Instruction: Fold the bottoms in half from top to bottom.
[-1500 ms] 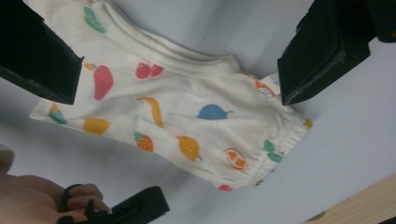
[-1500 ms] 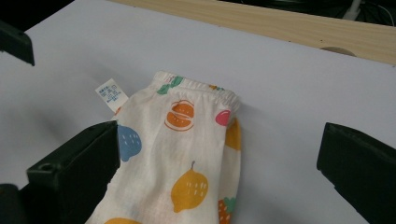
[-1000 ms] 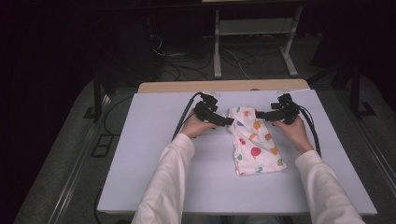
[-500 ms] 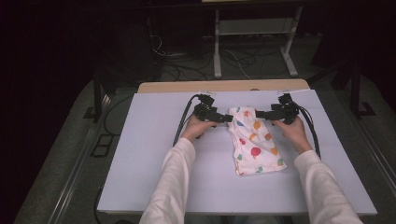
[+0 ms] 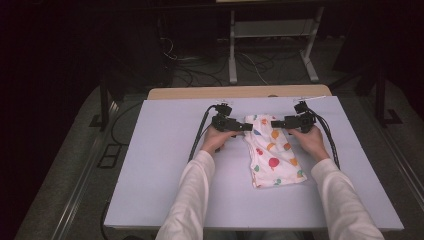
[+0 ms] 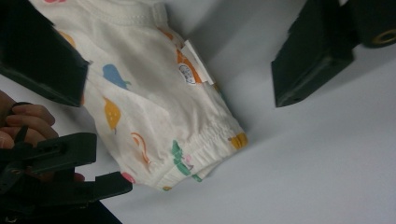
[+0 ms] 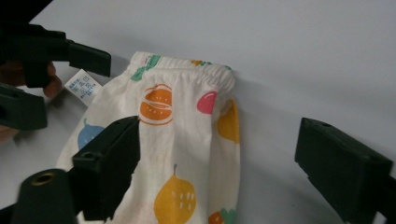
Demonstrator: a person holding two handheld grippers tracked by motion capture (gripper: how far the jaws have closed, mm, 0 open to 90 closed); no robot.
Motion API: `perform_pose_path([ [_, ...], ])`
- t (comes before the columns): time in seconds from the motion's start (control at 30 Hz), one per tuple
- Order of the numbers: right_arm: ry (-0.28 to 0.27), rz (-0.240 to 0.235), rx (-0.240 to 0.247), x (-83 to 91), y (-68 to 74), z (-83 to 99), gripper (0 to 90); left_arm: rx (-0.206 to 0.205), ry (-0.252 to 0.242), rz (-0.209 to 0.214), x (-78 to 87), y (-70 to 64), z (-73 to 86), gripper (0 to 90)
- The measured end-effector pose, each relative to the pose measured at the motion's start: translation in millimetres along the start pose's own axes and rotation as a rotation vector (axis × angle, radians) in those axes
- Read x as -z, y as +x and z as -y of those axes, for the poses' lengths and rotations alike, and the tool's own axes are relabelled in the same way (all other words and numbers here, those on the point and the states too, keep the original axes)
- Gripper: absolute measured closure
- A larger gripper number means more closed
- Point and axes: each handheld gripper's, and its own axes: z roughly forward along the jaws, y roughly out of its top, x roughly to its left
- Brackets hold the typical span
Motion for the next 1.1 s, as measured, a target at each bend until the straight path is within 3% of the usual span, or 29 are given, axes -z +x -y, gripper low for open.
perform_pose_path([
  [0.2, 0.012, -0.028, -0.033, -7.1, -5.4, 1.3, 19.7, 0.007, 0.001, 0.009, -4.2, 0.2, 1.5, 14.6],
  [0.33, 0.022, -0.055, -0.066, -10.5, -10.3, 4.0, 29.8, 0.013, 0.008, 0.005, -6.4, 0.6, 3.0, 21.8],
  [0.53, 0.025, -0.074, -0.067, -12.9, -10.9, 4.0, 44.0, 0.029, 0.016, 0.004, -9.7, 1.0, 4.6, 36.0],
  [0.57, 0.030, -0.082, -0.071, -15.1, -10.6, 2.6, 49.7, 0.035, 0.013, 0.008, -10.6, 0.5, 4.5, 40.7],
  [0.7, 0.041, -0.071, -0.064, -18.9, -8.8, 0.1, 59.4, 0.042, 0.016, -0.004, -14.2, -1.1, 5.1, 48.3],
  [0.83, 0.080, -0.017, -0.068, -24.1, -2.6, -4.8, 81.7, 0.039, 0.016, -0.051, -15.3, -2.5, 4.9, 64.7],
  [0.87, 0.080, -0.017, -0.068, -24.1, -2.6, -4.8, 81.7, 0.042, 0.017, -0.071, -15.5, -3.2, 4.7, 64.7],
  [0.9, 0.083, -0.001, -0.054, -23.1, -1.4, -5.1, 85.6, 0.047, 0.013, -0.073, -16.1, -3.8, 4.9, 72.6],
  [1.0, 0.071, -0.003, -0.061, -20.3, -2.7, -5.2, 86.9, 0.032, 0.010, -0.081, -17.7, -6.5, 5.2, 84.7],
  [1.1, 0.062, -0.012, -0.068, -18.0, -3.7, -5.2, 87.2, 0.011, -0.001, -0.086, -18.9, -9.4, 4.8, 86.6],
])
